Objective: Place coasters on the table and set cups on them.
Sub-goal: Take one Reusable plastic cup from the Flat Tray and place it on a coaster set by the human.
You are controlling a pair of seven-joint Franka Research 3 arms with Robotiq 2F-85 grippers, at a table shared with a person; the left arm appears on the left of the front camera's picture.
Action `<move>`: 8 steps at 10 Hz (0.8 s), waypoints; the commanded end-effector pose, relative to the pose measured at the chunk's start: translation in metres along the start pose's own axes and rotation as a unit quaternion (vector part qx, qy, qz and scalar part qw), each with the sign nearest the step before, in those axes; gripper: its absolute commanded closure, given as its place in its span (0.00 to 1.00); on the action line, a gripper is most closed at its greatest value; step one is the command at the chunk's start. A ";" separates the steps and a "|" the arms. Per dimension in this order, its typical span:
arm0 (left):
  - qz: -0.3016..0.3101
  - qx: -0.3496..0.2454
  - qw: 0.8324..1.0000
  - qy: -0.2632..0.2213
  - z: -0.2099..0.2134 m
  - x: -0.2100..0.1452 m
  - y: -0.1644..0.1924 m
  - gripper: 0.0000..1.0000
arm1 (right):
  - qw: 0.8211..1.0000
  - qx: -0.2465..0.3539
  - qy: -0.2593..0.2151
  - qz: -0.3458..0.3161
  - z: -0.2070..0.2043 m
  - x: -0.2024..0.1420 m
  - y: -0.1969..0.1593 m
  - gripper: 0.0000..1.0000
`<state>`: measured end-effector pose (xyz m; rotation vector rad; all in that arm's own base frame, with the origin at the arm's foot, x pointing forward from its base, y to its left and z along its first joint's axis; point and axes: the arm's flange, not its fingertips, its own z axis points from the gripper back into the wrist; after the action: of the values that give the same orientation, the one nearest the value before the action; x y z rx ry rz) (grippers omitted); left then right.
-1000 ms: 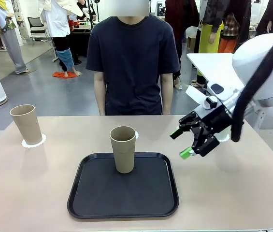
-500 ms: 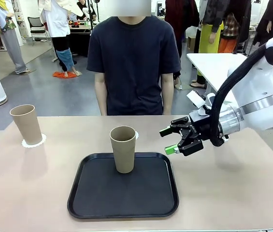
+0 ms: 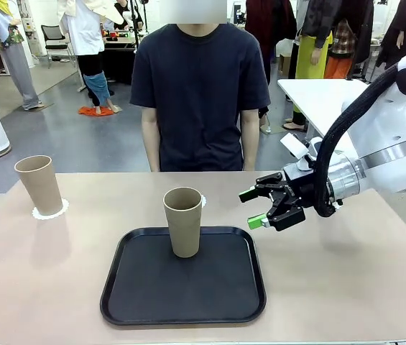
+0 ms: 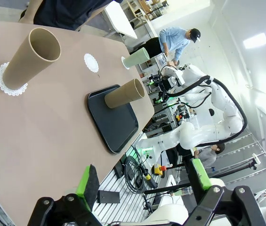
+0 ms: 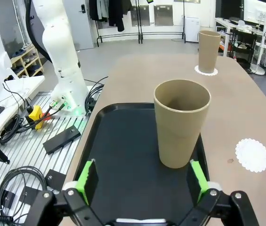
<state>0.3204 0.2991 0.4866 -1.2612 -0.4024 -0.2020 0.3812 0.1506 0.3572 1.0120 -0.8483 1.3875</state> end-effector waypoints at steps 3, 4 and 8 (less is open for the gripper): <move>0.004 0.003 1.000 -0.003 0.002 0.000 -0.002 0.00 | 0.999 -0.017 -0.001 0.032 -0.037 -0.026 -0.005 0.00; 0.004 0.003 1.000 -0.003 0.002 0.000 -0.002 0.00 | 0.999 -0.018 -0.015 0.034 -0.047 -0.029 -0.006 0.00; 0.004 0.003 1.000 -0.003 0.002 0.000 -0.002 0.00 | 1.000 -0.019 -0.006 0.020 -0.079 -0.040 -0.018 0.00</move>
<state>0.3204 0.2991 0.4866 -1.2611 -0.4025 -0.2020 0.3817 0.1991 0.2996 1.0099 -0.8954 1.4115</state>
